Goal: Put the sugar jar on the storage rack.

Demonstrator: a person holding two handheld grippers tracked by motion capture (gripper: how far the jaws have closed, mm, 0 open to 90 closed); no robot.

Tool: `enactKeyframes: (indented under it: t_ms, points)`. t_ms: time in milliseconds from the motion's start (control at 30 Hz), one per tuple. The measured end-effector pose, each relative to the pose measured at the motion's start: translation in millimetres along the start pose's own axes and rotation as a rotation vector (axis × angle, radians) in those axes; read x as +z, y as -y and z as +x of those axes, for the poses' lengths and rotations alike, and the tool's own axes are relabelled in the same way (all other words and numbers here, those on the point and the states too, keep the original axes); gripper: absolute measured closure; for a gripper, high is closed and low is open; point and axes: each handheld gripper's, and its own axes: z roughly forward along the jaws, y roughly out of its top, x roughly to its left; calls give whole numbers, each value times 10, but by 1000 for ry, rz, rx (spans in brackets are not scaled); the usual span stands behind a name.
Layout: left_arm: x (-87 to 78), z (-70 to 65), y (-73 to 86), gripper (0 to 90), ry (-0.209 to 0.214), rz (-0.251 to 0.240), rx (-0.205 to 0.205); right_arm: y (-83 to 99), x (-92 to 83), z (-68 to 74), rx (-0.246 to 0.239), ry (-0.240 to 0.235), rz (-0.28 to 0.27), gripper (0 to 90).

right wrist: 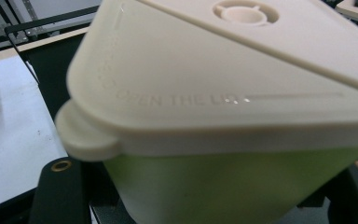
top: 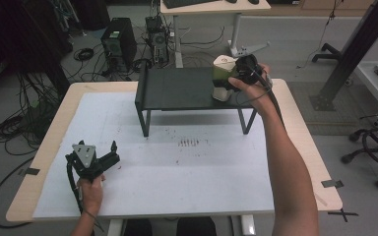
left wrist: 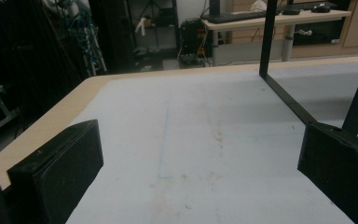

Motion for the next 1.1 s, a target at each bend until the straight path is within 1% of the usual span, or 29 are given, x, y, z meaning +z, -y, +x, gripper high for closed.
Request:
enactKeyframes:
  t_ms: [200,1100]
  points:
    - [0,-3,0,2,-1,2,5,-1,0,5,-3,3,2,283]
    - [-1,2,0,2,-2,0,0,-4,3,4,-11,4,4,281]
